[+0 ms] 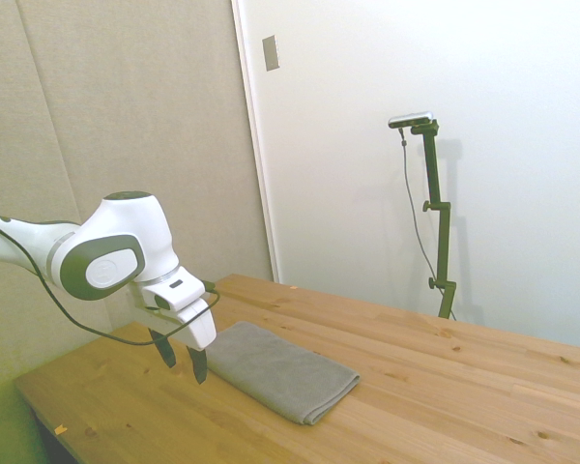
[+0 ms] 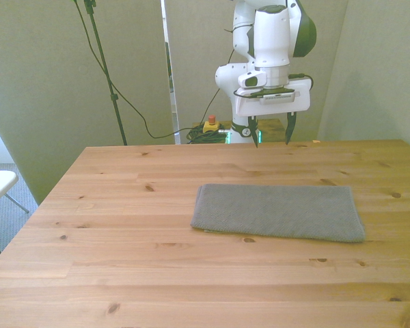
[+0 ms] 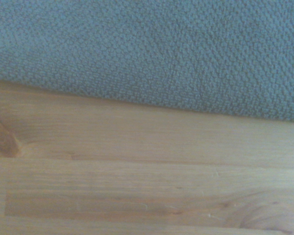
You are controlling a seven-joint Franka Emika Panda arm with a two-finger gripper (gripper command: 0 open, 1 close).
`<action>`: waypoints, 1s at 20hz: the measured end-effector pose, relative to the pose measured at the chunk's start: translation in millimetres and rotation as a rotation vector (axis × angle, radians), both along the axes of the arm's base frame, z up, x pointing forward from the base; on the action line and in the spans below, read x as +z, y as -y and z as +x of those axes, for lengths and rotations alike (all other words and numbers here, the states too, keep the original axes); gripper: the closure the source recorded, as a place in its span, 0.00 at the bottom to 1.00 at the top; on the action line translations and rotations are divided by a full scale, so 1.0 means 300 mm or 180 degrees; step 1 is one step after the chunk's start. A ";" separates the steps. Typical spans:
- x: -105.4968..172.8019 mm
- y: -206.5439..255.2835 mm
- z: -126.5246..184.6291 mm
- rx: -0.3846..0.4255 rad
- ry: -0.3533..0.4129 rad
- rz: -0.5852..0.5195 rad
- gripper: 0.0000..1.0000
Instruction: Fold the towel
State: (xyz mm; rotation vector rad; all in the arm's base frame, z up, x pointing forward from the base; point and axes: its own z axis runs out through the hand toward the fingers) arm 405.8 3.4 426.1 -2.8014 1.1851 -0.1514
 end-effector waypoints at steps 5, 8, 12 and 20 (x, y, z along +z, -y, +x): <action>0.079 -0.085 0.069 -0.0087 0.0143 -0.0274 0.00; 0.138 -0.239 0.182 -0.0122 0.0270 -0.0487 0.00; 0.076 -0.447 0.321 -0.0261 0.0246 -0.0957 0.00; -0.066 -0.814 0.436 -0.0689 0.0100 -0.1747 0.00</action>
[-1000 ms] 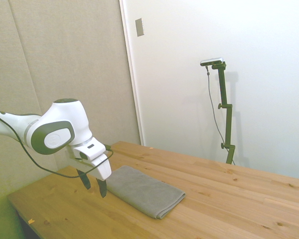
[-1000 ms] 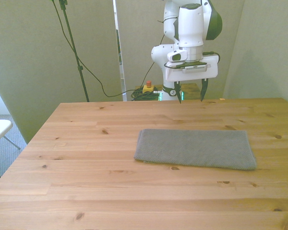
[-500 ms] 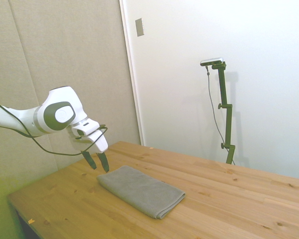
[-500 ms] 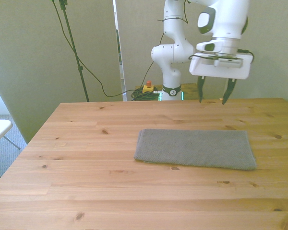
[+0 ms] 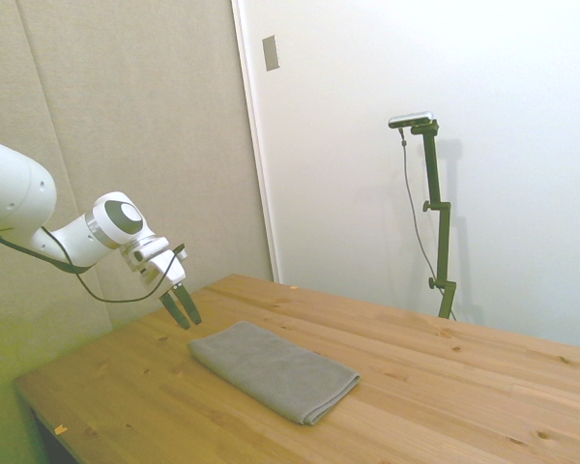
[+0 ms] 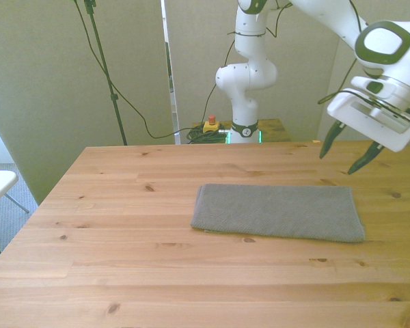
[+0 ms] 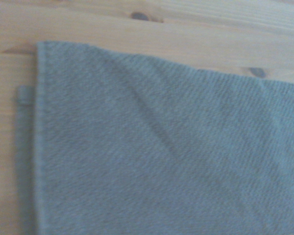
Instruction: Fold the towel
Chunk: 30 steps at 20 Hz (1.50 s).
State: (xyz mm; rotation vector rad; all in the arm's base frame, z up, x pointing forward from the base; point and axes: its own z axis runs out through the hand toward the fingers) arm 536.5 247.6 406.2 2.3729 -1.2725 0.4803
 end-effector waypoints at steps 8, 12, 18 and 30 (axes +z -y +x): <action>-0.163 -0.014 0.142 -0.0149 -0.0107 -0.0035 0.00; -0.188 0.025 0.159 -0.0191 -0.0121 -0.0028 0.00; -0.198 0.105 0.168 -0.0253 -0.0162 0.0052 0.00; -0.202 0.203 0.125 -0.0167 -0.0086 0.0169 1.00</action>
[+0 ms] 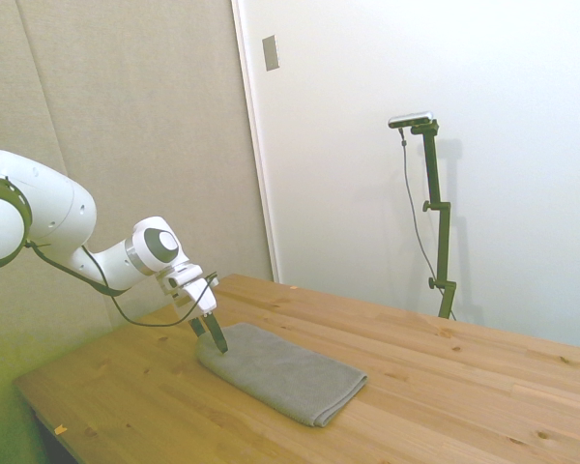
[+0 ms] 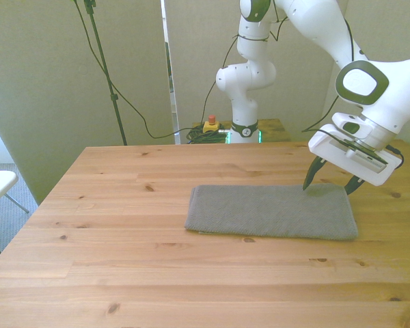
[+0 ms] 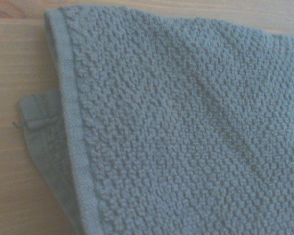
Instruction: Fold the towel
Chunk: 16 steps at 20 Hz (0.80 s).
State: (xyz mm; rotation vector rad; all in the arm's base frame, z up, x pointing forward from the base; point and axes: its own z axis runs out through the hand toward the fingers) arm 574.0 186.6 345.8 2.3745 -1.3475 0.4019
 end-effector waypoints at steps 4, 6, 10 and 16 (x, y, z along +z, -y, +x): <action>-0.006 -0.003 -0.019 0.0046 0.0015 0.0028 1.00; -0.010 -0.004 -0.027 0.0067 0.0005 0.0029 1.00; -0.016 -0.009 -0.030 0.0117 0.0032 0.0069 1.00; 0.004 0.001 -0.040 0.0154 0.0070 0.0229 1.00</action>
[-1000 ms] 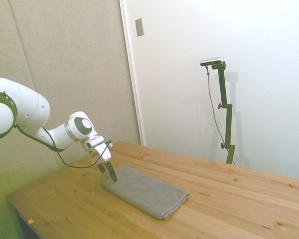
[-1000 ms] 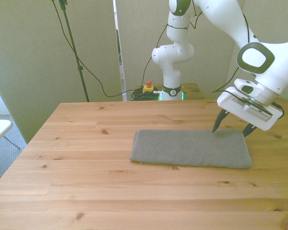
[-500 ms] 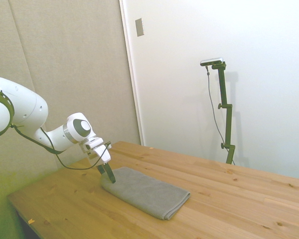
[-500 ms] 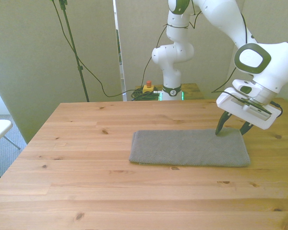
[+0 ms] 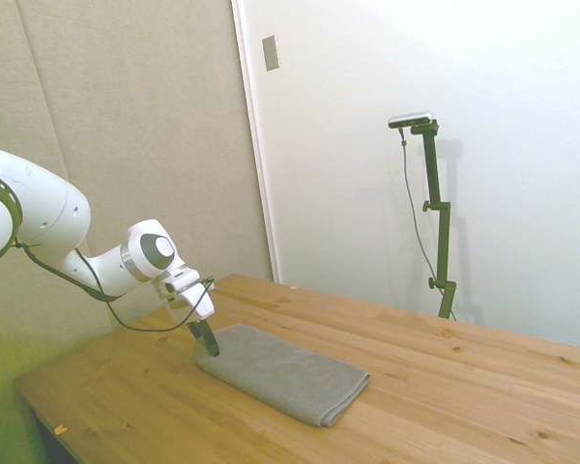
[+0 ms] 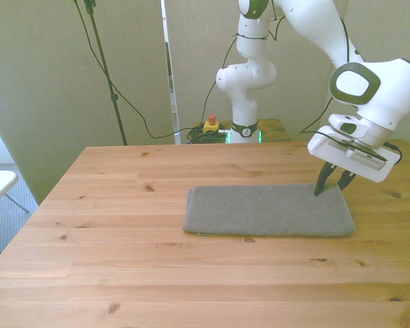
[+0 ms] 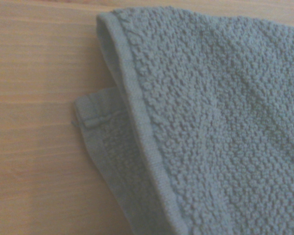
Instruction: Fold the towel
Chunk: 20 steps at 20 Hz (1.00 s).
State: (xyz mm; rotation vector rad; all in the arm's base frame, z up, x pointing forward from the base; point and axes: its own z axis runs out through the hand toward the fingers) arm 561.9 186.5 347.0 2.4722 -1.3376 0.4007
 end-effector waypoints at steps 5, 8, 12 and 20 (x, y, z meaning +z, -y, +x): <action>0.111 0.042 -0.016 -0.0005 0.0155 0.0177 1.00; 0.221 0.124 -0.029 -0.0062 0.0297 0.0337 1.00; 0.389 0.301 -0.059 -0.0181 0.0492 0.0525 1.00; 0.585 0.763 -0.191 -0.0509 0.0835 0.0879 1.00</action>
